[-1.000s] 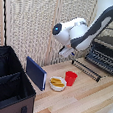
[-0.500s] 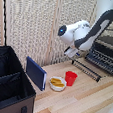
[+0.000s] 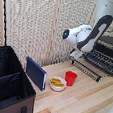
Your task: With care, position your gripper close to the oven tray handle. Make sure to grip the handle tightly. Delicately and attentively pull the tray out from the oven.
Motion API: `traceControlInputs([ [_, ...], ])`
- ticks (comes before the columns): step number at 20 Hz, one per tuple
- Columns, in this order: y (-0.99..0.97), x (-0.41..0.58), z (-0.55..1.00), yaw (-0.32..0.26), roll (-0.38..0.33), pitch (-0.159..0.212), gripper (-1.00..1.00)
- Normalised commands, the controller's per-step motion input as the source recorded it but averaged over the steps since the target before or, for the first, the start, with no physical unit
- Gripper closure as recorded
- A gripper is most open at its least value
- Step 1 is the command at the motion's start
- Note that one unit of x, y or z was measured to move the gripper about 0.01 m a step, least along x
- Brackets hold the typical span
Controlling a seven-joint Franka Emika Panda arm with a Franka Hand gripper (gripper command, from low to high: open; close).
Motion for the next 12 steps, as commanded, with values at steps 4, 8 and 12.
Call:
traceControlInputs([
  [4, -0.57, 0.001, -0.08, 0.053, -0.267, 0.056, -1.0],
  [8, -0.4, 0.0, -0.12, 0.238, -0.118, 0.033, -1.0],
  [12, -0.34, 0.0, -0.05, 0.298, -0.037, 0.038, -1.0],
])
